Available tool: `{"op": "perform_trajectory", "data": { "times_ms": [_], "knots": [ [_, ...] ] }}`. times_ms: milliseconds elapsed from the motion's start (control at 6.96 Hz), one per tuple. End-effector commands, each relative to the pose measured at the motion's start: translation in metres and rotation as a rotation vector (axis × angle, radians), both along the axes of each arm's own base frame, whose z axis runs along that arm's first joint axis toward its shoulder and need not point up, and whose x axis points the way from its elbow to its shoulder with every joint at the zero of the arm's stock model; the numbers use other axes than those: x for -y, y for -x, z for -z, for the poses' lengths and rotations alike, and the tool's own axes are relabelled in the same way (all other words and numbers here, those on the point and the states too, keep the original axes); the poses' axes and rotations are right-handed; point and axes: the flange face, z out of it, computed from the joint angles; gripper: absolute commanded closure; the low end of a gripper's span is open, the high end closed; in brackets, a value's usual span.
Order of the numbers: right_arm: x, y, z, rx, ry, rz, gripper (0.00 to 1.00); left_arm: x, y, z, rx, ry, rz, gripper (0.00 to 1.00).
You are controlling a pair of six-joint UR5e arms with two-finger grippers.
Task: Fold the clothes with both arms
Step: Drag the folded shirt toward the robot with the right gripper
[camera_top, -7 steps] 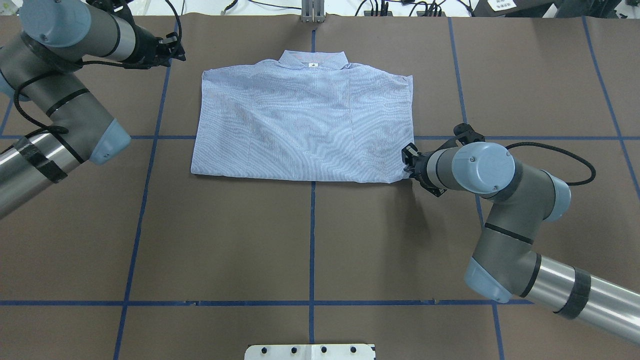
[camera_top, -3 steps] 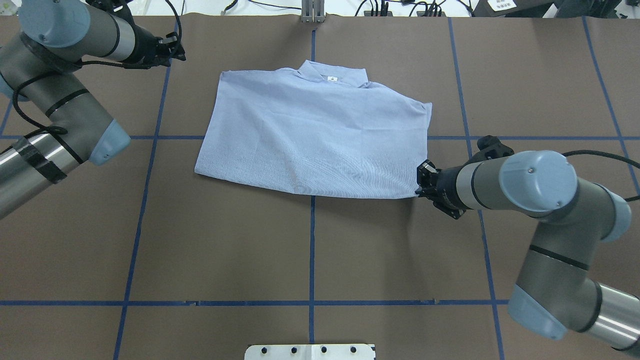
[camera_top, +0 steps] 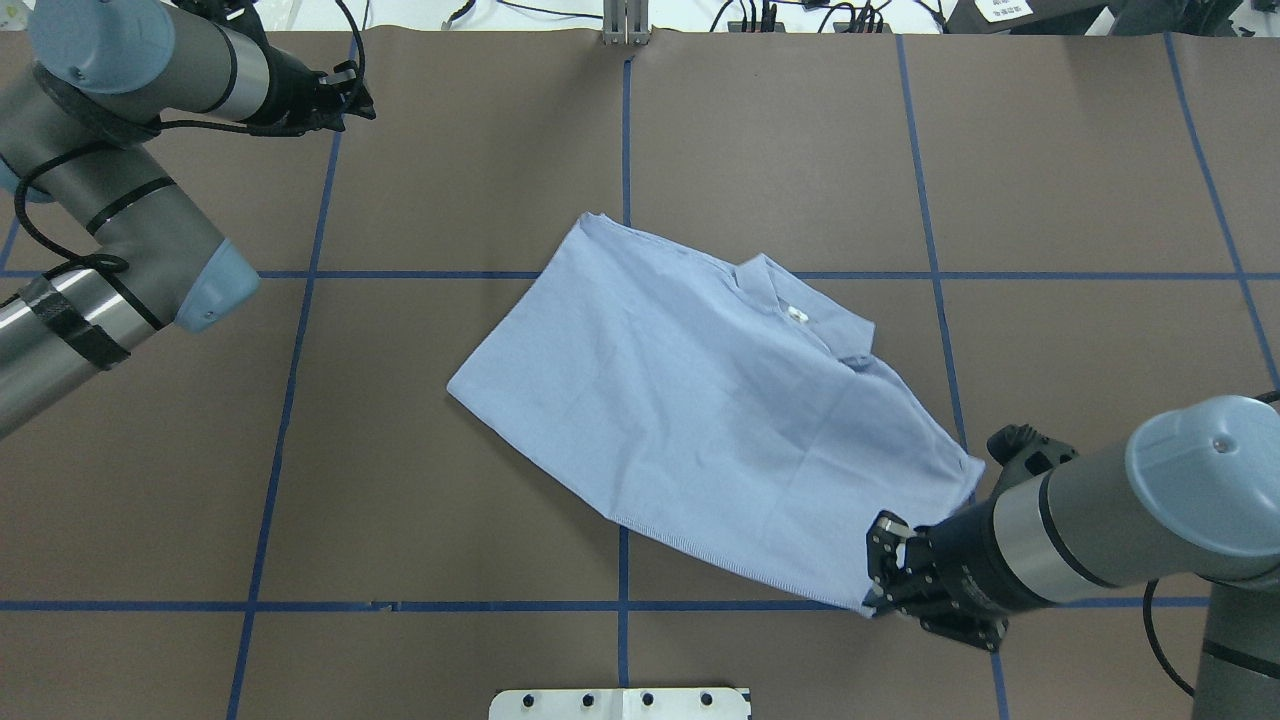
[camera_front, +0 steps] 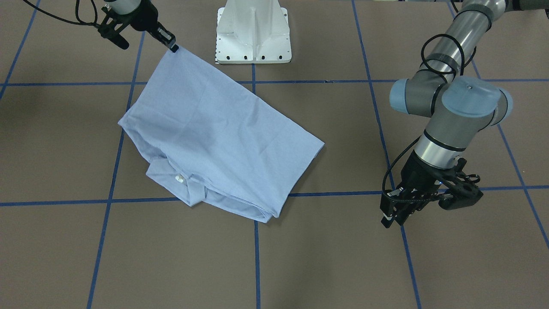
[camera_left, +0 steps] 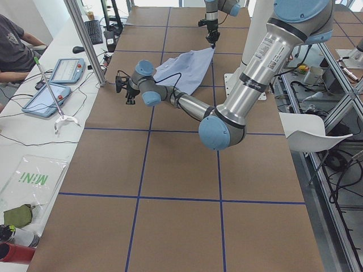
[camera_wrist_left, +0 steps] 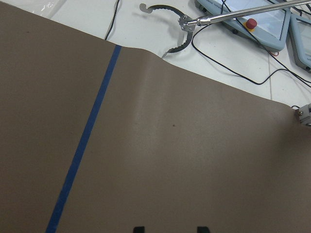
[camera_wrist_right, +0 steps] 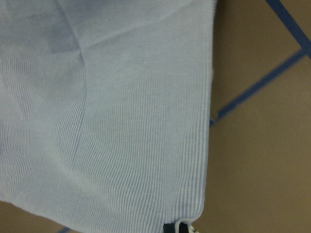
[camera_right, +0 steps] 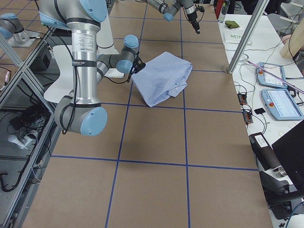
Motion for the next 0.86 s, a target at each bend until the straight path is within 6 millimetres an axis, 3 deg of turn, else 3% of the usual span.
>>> {"op": "perform_trajectory", "data": {
  "times_ms": [0, 144, 287, 431, 575, 719],
  "knots": [
    [-0.051, 0.004, 0.01, 0.036, 0.087, 0.245, 0.01, -0.041, 0.011, 0.038, -0.051, 0.067, -0.034, 0.52],
    [-0.041, -0.001, 0.01, 0.038, 0.085, 0.217, 0.0, -0.095, -0.007, 0.048, -0.114, 0.107, -0.088, 0.5],
    [-0.007, -0.02, 0.012, 0.045, 0.081, 0.12, 0.0, -0.145, -0.023, 0.052, -0.172, 0.164, -0.119, 0.48],
    [0.041, -0.043, 0.013, 0.056, 0.064, -0.015, 0.0, -0.179, -0.048, 0.051, -0.199, 0.227, -0.15, 0.44],
    [0.107, -0.048, 0.011, 0.053, 0.057, -0.155, 0.0, -0.203, -0.078, 0.047, -0.199, 0.263, -0.141, 0.43],
    [0.161, -0.039, 0.001, 0.029, 0.059, -0.228, 0.0, -0.228, -0.112, 0.039, -0.186, 0.297, -0.149, 0.43]
  ]
}}
